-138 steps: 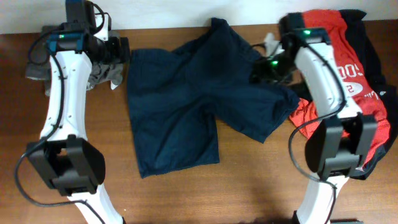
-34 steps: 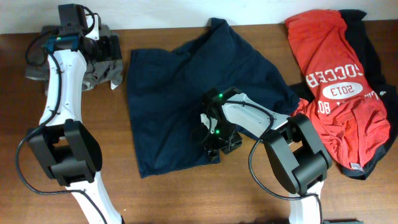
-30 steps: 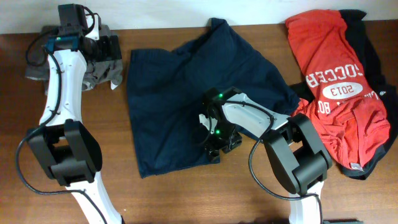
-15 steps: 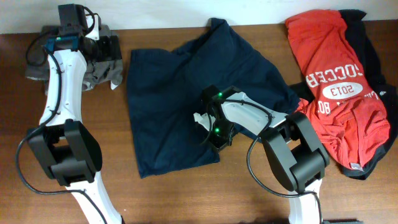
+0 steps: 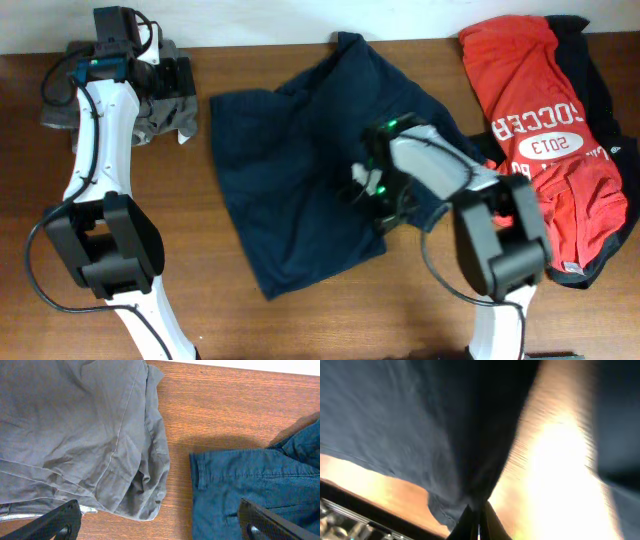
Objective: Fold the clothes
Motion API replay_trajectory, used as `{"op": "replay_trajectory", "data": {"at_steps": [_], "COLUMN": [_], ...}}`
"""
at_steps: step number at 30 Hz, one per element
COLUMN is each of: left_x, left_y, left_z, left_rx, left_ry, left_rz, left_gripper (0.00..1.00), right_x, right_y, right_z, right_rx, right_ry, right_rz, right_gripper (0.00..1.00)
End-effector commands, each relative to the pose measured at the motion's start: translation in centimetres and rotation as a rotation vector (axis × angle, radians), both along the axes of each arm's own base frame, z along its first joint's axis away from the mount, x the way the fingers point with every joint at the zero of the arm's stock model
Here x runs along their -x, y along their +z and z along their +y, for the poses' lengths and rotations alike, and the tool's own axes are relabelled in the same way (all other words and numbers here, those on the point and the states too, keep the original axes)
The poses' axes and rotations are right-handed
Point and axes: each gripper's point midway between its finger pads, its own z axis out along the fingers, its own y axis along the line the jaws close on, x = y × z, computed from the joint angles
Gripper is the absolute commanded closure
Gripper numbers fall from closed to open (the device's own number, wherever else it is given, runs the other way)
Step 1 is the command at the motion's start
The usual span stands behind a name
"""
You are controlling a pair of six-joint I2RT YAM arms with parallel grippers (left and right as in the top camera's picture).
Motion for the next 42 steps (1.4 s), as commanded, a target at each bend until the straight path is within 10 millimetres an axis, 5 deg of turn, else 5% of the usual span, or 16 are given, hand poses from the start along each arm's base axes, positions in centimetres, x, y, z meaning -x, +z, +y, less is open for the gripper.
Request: {"op": "replay_trajectory", "data": {"at_steps": [1,7,13,16,20,27,30,35,40,42], "left_x": [-0.1,-0.5,-0.3,0.2,0.4,0.1,0.2,0.3,0.3,0.2], "left_y": [-0.5,-4.8,-12.8,-16.0,-17.8,-17.7,-17.5,-17.2,-16.2,-15.1], "left_z": [-1.1,-4.2,-5.6,-6.0,-6.1,-6.8,-7.7,-9.0,-9.0,-9.0], "left_rx": [0.017,0.017,0.037,0.045,0.049,0.084,0.134,0.207,0.212,0.212], "left_ry": [-0.05,-0.207,-0.233,-0.24,-0.24,-0.258,-0.283,-0.312,-0.306,-0.305], "left_rz": [0.007,0.078,0.214,0.27,0.296,0.278,0.273,0.266,0.271,0.274], "left_gripper": [0.01,0.01,0.01,0.01,0.01,0.02,0.11,0.59,0.94,0.99], "right_x": [-3.3,-4.2,-5.0,-5.3,-5.7,-5.7,-5.7,-5.7,-5.8,-5.8], "right_y": [4.8,6.8,8.3,9.0,9.7,9.7,9.7,9.7,9.7,9.7], "right_z": [-3.2,-6.4,-7.9,-7.9,-7.9,-7.9,-7.9,-7.9,-7.8,-7.7], "right_rx": [0.003,0.001,0.002,0.0,-0.004,-0.004,-0.004,-0.005,-0.009,-0.015], "right_ry": [-0.099,-0.155,-0.202,-0.204,-0.204,-0.205,-0.205,-0.205,-0.206,-0.208], "right_rz": [-0.145,-0.145,-0.157,-0.17,-0.186,-0.187,-0.187,-0.189,-0.191,-0.19], "right_gripper": [0.96,0.87,0.5,0.42,0.42,0.42,0.42,0.42,0.42,0.42]}}
